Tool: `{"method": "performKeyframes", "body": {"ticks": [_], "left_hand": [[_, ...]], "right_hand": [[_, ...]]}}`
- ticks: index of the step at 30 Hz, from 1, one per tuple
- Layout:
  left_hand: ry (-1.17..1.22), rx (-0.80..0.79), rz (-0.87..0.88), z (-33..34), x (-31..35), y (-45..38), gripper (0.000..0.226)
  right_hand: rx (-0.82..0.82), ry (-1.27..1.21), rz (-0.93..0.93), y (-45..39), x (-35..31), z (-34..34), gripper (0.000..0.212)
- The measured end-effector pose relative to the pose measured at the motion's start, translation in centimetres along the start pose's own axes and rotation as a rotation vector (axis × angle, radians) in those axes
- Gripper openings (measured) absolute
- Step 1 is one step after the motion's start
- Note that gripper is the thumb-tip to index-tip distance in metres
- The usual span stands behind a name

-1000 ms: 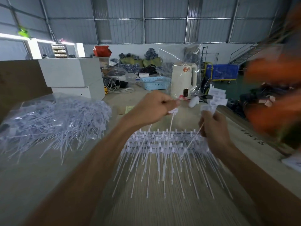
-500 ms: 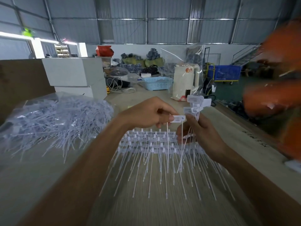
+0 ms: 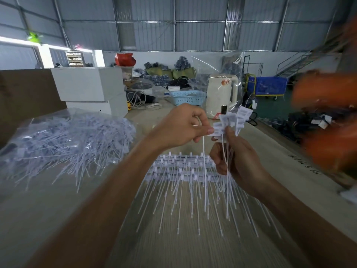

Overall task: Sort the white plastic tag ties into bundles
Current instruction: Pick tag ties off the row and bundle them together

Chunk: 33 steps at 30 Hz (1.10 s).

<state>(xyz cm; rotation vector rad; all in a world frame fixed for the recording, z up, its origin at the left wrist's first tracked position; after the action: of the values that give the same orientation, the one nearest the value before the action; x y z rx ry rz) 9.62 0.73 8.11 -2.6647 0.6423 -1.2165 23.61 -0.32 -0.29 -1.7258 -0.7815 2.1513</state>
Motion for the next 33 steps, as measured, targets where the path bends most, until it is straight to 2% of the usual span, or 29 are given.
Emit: {"method": "performKeyframes", "body": {"ticks": [7, 14, 17, 21, 24, 26, 30, 33], "left_hand": [[-0.048, -0.012, -0.011, 0.6, 0.4, 0.0, 0.015], [0.380, -0.121, -0.145, 0.6, -0.1, -0.3, 0.014], [0.453, -0.141, -0.242, 1.1, -0.7, -0.5, 0.012], [0.595, -0.260, -0.345, 1.8, -1.8, -0.6, 0.010], [0.660, -0.342, -0.444, 2.4, -2.7, -0.7, 0.022], [0.637, -0.352, -0.475, 2.6, -3.1, -0.6, 0.024], [0.459, -0.281, -0.395, 2.3, -2.5, -0.6, 0.018], [0.120, -0.238, -0.275, 1.6, -1.5, -0.1, 0.010]], "right_hand": [[-0.038, 0.047, -0.117, 0.3, -1.0, 0.4, 0.041], [-0.115, 0.211, -0.248, 0.3, -3.0, 1.0, 0.058], [-0.113, 0.300, -0.297, 0.4, -3.3, 1.2, 0.053], [-0.156, 0.442, -0.368, 0.6, -3.0, 1.8, 0.048], [-0.194, 0.675, -0.476, 0.7, -3.2, 1.6, 0.036], [-0.219, 0.828, -0.531, 0.7, -3.4, 1.0, 0.030], [-0.172, 0.864, -0.500, 0.3, -2.4, -0.7, 0.025], [-0.214, 1.066, -0.521, 0.6, -2.4, -0.4, 0.045]]}}
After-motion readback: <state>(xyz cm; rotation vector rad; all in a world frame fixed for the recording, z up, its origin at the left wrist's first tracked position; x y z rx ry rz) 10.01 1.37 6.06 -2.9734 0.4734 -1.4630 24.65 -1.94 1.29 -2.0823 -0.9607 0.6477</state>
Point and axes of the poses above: each hand's wrist, its own y-axis away from the middle knuckle, its own z-axis out of the palm, x = y × z, the point moved 6 cm from there along -y, towards the middle knuckle, and after that the axes turned 15 degrees about -z, right-handed, at the moved point
